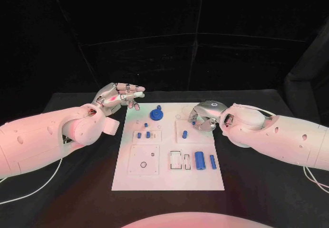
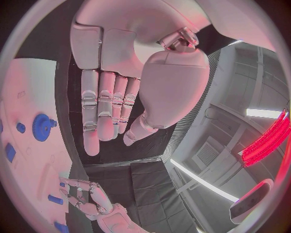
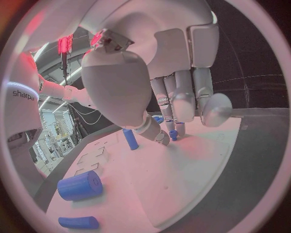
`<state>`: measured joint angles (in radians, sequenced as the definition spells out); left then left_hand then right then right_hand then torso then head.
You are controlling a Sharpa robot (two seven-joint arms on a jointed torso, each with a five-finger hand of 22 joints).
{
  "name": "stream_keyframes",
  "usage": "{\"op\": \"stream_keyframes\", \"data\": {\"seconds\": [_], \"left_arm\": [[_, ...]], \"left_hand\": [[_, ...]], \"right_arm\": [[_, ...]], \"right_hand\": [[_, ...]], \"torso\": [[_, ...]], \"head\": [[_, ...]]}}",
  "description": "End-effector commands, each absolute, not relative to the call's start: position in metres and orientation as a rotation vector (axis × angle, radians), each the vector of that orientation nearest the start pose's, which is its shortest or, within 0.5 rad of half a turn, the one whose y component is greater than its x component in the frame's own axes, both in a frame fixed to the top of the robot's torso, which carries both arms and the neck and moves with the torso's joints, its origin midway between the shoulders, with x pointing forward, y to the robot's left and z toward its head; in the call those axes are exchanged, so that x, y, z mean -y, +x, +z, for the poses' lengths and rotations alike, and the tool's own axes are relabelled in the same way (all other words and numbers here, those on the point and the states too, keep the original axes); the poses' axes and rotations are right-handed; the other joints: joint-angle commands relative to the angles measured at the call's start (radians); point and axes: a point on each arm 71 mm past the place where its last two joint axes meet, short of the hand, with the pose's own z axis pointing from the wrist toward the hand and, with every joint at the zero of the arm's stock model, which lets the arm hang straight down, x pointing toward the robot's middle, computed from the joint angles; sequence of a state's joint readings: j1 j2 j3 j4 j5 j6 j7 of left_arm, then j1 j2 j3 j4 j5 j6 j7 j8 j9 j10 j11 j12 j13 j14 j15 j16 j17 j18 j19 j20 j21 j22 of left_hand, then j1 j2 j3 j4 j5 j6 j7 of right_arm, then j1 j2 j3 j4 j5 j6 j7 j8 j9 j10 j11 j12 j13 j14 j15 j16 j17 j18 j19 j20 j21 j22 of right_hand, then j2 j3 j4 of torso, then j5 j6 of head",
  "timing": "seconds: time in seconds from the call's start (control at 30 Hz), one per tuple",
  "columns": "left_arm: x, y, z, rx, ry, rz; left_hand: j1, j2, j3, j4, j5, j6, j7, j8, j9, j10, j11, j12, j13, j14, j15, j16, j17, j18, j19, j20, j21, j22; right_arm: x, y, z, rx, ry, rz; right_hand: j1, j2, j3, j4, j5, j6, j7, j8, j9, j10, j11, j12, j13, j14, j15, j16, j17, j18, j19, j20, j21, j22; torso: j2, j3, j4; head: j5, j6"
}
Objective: Assemble the parts on the task board
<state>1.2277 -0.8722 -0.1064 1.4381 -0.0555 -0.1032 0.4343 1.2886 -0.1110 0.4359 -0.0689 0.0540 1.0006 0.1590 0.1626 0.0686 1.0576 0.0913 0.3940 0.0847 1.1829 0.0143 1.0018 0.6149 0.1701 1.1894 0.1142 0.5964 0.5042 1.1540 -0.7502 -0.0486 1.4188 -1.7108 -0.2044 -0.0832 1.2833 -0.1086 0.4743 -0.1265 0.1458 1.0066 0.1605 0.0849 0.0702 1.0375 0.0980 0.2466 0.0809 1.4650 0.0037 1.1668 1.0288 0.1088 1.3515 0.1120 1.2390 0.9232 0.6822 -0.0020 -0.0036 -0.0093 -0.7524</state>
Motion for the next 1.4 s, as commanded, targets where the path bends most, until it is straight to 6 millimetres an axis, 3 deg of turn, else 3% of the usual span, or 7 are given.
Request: {"op": "stream_keyframes", "data": {"seconds": [0.03,0.43,0.93,1.4], "left_arm": [[-0.2379,0.4954,-0.1874,-1.489,-1.002,-1.644],[-0.2382,0.4956,-0.1882,-1.497,-1.007,-1.637],[-0.2397,0.4965,-0.1890,-1.504,-1.012,-1.630],[-0.2402,0.4973,-0.1897,-1.510,-1.015,-1.626]], "left_hand": [[-0.002,0.001,-0.008,-0.002,-0.004,-0.004,0.008,-0.008,-0.001,-0.007,0.004,0.000,0.000,-0.007,-0.001,-0.005,-0.002,0.012,-0.003,-0.003,-0.005,-0.002],[-0.001,0.001,-0.013,-0.003,-0.004,-0.011,0.012,-0.012,-0.002,-0.013,0.007,-0.001,-0.001,-0.010,0.001,-0.007,-0.008,0.012,-0.002,-0.001,-0.009,-0.005],[0.004,0.002,-0.017,-0.006,-0.004,-0.015,0.014,-0.014,-0.002,-0.019,0.009,-0.001,-0.001,-0.014,0.002,-0.009,-0.015,0.012,-0.001,0.000,-0.012,-0.008],[0.006,0.002,-0.018,-0.008,-0.004,-0.018,0.015,-0.015,-0.002,-0.022,0.010,-0.001,-0.001,-0.016,0.003,-0.010,-0.018,0.012,-0.001,0.000,-0.014,-0.009]], "right_arm": [[0.1770,0.4891,-0.2260,-1.757,-0.472,0.504],[0.1784,0.4903,-0.2301,-1.775,-0.479,0.451],[0.1771,0.4884,-0.2245,-1.696,-0.495,0.430],[0.1747,0.4861,-0.2230,-1.682,-0.507,0.433]], "right_hand": [[0.005,0.015,0.011,0.002,-0.008,0.022,0.000,0.004,0.003,0.023,-0.003,0.000,-0.008,0.024,0.003,0.011,0.009,0.001,0.012,0.000,0.013,0.015],[0.016,0.034,0.039,-0.001,-0.028,0.075,-0.011,0.017,0.008,0.088,-0.019,-0.003,-0.016,0.028,-0.009,0.036,0.030,-0.004,0.025,-0.011,0.032,0.045],[0.011,0.008,0.053,-0.011,-0.035,0.056,-0.002,-0.005,-0.001,0.076,-0.010,-0.035,-0.019,0.025,-0.004,0.038,0.026,-0.004,0.022,-0.010,0.032,0.043],[0.015,0.009,0.063,-0.014,-0.034,0.057,-0.001,-0.007,-0.001,0.080,-0.009,-0.040,-0.018,0.025,-0.003,0.042,0.028,-0.004,0.022,-0.009,0.034,0.046]], "torso": [[0.000,0.0003,0.0003],[-0.001,0.0004,-0.0006],[-0.001,0.0005,-0.0006],[-0.001,-0.0001,0.0000]], "head": [[0.001,-0.003],[0.004,-0.009],[0.002,-0.013],[-0.001,-0.015]]}}
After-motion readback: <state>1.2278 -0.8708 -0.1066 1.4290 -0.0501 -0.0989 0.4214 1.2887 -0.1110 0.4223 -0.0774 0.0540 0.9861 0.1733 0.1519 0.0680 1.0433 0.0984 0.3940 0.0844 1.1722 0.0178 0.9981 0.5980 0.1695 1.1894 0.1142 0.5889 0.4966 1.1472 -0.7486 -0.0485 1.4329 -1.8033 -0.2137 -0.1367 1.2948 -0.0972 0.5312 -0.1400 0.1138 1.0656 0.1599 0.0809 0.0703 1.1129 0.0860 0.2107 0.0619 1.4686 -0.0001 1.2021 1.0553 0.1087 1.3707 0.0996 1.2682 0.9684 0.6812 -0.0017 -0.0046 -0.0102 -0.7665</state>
